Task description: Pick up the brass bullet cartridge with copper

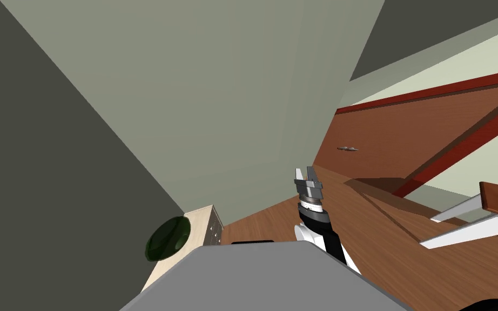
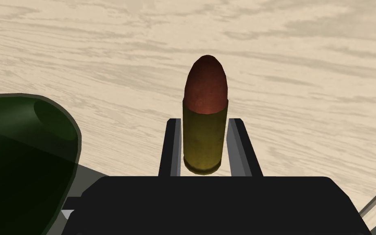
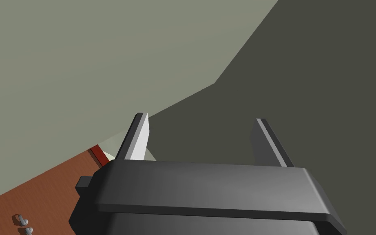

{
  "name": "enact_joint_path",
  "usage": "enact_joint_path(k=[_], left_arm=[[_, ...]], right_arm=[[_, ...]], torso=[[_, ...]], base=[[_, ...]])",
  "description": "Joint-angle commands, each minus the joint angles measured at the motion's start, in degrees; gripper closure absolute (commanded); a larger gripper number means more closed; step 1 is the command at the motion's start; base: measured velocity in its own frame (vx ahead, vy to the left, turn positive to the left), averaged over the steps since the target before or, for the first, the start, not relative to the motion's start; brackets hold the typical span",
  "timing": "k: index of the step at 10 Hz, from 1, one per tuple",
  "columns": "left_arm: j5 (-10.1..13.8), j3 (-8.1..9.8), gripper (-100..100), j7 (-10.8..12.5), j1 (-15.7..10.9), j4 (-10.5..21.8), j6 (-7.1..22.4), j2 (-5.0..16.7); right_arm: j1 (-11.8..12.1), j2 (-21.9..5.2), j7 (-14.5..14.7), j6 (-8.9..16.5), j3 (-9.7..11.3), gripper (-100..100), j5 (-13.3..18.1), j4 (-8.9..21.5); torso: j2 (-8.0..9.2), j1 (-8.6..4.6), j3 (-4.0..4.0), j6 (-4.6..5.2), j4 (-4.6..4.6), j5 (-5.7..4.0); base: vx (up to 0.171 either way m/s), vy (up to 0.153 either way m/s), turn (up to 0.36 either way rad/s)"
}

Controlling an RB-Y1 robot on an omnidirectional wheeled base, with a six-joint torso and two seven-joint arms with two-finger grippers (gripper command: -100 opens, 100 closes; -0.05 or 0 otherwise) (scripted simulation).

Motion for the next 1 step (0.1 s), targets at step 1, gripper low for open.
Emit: enact_joint_path(k=[1], left_arm=[[0.0, 0.00, 0, 0.0, 0.0, 0.0, 0.0, 0.0]], right_arm=[[0.0, 0.0, 0.0, 0.0, 0.0, 0, 0.0, 0.0]], torso=[[0.00, 0.00, 0.00, 0.00, 0.00, 0.00]], base=[[0.008, -0.002, -0.003]])
